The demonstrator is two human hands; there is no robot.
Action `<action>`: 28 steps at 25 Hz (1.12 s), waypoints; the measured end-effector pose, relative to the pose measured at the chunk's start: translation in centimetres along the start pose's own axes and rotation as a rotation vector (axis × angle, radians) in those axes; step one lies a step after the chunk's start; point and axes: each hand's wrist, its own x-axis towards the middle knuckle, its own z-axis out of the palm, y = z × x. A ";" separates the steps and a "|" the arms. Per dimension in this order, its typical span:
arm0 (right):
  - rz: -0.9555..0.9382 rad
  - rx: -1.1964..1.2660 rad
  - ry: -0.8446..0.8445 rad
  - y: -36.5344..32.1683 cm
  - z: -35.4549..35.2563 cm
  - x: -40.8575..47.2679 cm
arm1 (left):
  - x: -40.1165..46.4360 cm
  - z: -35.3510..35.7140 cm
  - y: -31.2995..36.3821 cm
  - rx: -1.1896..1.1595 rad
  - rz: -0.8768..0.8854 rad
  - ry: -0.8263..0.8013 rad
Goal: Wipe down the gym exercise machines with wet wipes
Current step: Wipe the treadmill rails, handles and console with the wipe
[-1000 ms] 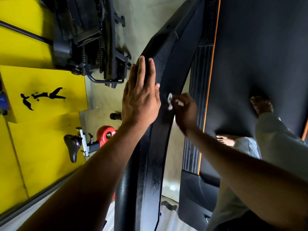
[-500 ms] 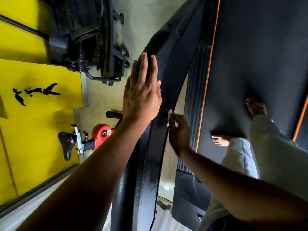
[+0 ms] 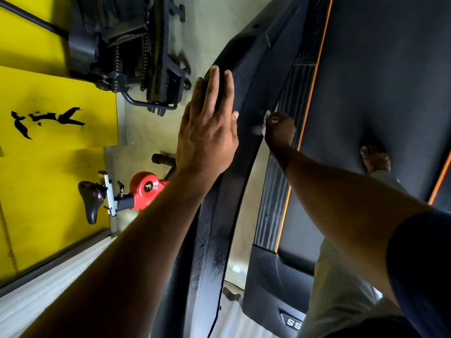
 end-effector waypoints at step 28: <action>-0.383 0.099 -0.311 -2.1 -6.4 -26.9 | -21.7 -0.1 -1.7 -0.202 -0.075 0.028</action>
